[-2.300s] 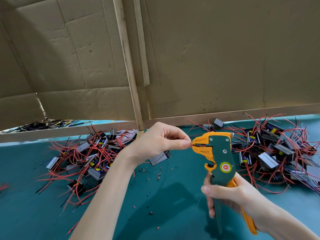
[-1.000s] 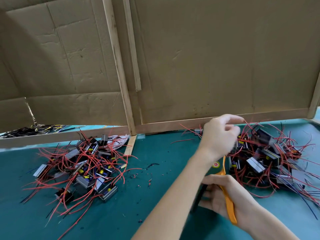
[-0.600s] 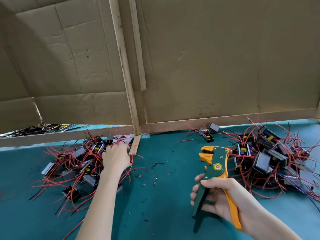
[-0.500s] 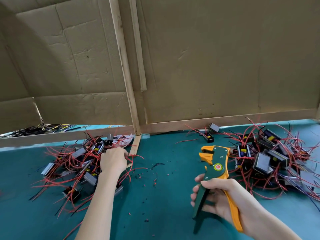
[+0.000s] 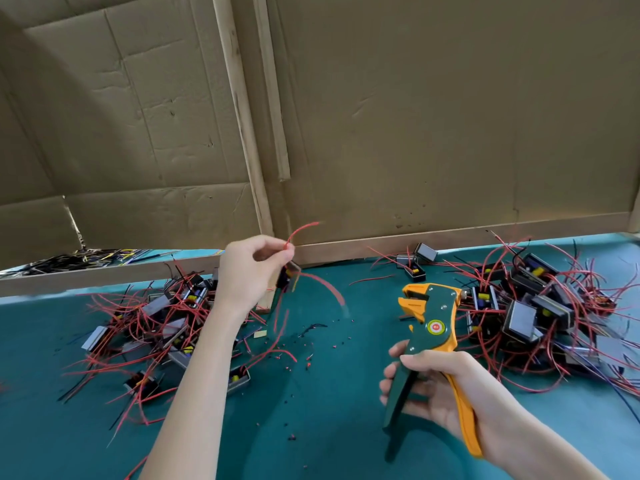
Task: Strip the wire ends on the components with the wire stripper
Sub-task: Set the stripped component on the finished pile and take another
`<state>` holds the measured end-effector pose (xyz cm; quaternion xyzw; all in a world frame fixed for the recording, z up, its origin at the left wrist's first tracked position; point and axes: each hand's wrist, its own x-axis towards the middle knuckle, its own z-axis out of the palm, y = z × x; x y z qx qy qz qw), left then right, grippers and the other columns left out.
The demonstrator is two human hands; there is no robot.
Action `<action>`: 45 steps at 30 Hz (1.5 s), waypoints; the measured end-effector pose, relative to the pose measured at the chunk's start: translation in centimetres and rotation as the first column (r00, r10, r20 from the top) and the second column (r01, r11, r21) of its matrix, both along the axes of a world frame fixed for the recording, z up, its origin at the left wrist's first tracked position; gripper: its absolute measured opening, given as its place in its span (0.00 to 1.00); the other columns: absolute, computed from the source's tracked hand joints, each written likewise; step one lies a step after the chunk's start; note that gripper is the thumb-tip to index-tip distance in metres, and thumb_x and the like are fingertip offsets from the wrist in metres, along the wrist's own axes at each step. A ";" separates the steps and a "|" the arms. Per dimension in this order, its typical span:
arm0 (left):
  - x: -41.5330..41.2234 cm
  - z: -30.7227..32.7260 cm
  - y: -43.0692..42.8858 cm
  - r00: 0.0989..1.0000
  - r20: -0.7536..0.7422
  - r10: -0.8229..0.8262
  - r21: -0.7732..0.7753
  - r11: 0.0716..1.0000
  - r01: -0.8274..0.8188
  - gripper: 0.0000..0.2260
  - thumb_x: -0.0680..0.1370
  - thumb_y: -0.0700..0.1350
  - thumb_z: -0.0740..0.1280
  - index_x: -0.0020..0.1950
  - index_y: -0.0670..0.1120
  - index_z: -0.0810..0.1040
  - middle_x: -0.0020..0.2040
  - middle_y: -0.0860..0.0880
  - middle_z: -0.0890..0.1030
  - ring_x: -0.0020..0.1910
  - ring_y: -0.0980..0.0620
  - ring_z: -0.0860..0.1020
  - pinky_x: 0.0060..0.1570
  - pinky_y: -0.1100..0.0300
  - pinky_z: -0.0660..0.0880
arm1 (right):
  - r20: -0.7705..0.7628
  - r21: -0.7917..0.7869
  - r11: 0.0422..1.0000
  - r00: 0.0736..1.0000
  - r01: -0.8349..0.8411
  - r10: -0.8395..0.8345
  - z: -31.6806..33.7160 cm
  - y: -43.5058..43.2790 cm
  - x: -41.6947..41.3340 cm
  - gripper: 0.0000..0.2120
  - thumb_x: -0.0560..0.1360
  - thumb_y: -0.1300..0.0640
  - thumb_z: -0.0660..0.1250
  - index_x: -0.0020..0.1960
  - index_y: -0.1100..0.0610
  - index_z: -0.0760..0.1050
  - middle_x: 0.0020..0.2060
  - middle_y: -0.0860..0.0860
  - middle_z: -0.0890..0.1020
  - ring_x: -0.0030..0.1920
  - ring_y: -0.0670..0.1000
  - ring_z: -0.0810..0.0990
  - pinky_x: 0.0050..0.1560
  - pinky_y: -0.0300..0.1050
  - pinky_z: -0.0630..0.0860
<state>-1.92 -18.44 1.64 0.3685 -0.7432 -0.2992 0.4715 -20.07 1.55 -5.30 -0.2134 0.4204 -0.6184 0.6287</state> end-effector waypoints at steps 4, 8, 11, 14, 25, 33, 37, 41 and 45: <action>-2.6 -0.4 1.8 0.978 -0.096 -0.184 0.197 0.960 0.200 0.03 0.74 0.38 0.72 0.42 0.45 0.82 0.34 0.52 0.82 0.37 0.56 0.82 0.40 0.63 0.79 | -0.009 -0.006 1.000 1.000 0.029 -0.029 -0.1 -0.1 -0.2 0.13 0.63 0.66 0.67 0.47 0.67 0.78 0.38 0.64 0.80 0.37 0.63 0.82 0.37 0.56 0.82; -4.8 -3.0 2.5 0.972 -0.004 -0.235 0.365 0.905 0.220 0.03 0.76 0.38 0.70 0.43 0.44 0.79 0.35 0.48 0.80 0.37 0.50 0.85 0.43 0.53 0.82 | -0.005 0.002 0.998 0.998 0.058 -0.058 -0.4 -0.2 -0.4 0.13 0.63 0.66 0.68 0.48 0.67 0.78 0.38 0.65 0.80 0.38 0.64 0.82 0.38 0.56 0.82; -5.2 -4.8 2.5 0.964 0.127 -0.234 0.406 0.899 0.165 0.02 0.76 0.40 0.71 0.44 0.44 0.79 0.38 0.46 0.81 0.38 0.51 0.85 0.38 0.58 0.82 | 0.001 0.007 0.996 0.997 0.083 -0.083 -0.5 -0.2 -0.6 0.14 0.64 0.66 0.67 0.49 0.68 0.78 0.38 0.65 0.80 0.38 0.64 0.82 0.38 0.56 0.82; -4.8 -5.2 1.9 0.942 0.265 -0.204 0.410 0.908 0.081 0.06 0.77 0.37 0.68 0.53 0.44 0.77 0.45 0.44 0.82 0.43 0.49 0.84 0.43 0.53 0.82 | 0.004 0.004 0.995 0.995 0.096 -0.096 -0.5 -0.2 -0.7 0.14 0.64 0.66 0.67 0.50 0.68 0.77 0.38 0.65 0.80 0.38 0.64 0.83 0.37 0.56 0.82; -3.9 -4.8 3.4 0.507 0.691 -0.515 0.289 0.840 0.459 0.10 0.66 0.36 0.76 0.42 0.49 0.85 0.52 0.51 0.81 0.50 0.56 0.78 0.50 0.72 0.69 | -0.005 -0.024 0.994 0.994 0.107 -0.107 -0.2 0.0 -0.7 0.16 0.64 0.66 0.67 0.51 0.67 0.76 0.37 0.64 0.80 0.37 0.63 0.83 0.37 0.56 0.82; -4.9 -6.0 3.3 0.853 0.354 -0.383 0.220 0.921 0.322 0.08 0.68 0.41 0.77 0.36 0.50 0.80 0.34 0.53 0.84 0.34 0.59 0.80 0.40 0.69 0.74 | 0.007 -0.035 0.991 0.992 0.127 -0.127 0.1 0.1 -1.0 0.16 0.63 0.65 0.68 0.51 0.67 0.76 0.38 0.64 0.80 0.38 0.63 0.83 0.38 0.56 0.82; -4.6 -4.9 3.0 0.933 0.092 -0.347 0.254 0.914 0.315 0.08 0.72 0.42 0.74 0.41 0.46 0.76 0.36 0.49 0.85 0.40 0.51 0.84 0.47 0.58 0.76 | -0.014 -0.048 0.993 0.994 0.108 -0.109 0.2 0.1 -0.8 0.17 0.63 0.65 0.67 0.51 0.68 0.76 0.37 0.64 0.80 0.37 0.62 0.83 0.39 0.56 0.83; -4.3 -3.6 3.2 0.922 -0.079 -0.380 0.263 0.884 0.387 0.09 0.73 0.40 0.74 0.42 0.44 0.74 0.36 0.46 0.85 0.39 0.52 0.84 0.44 0.63 0.78 | -0.032 -0.055 0.995 0.996 0.083 -0.085 0.1 0.1 -0.4 0.16 0.63 0.65 0.67 0.50 0.68 0.77 0.37 0.64 0.80 0.36 0.62 0.82 0.39 0.57 0.83; -4.4 -2.7 3.8 0.895 -0.208 -0.393 0.255 0.862 0.438 0.08 0.73 0.37 0.72 0.45 0.42 0.74 0.36 0.45 0.85 0.38 0.54 0.83 0.43 0.68 0.76 | -0.037 -0.055 0.996 0.997 0.069 -0.071 -0.3 -0.1 -0.4 0.15 0.63 0.65 0.67 0.50 0.67 0.77 0.37 0.64 0.80 0.37 0.62 0.82 0.38 0.56 0.83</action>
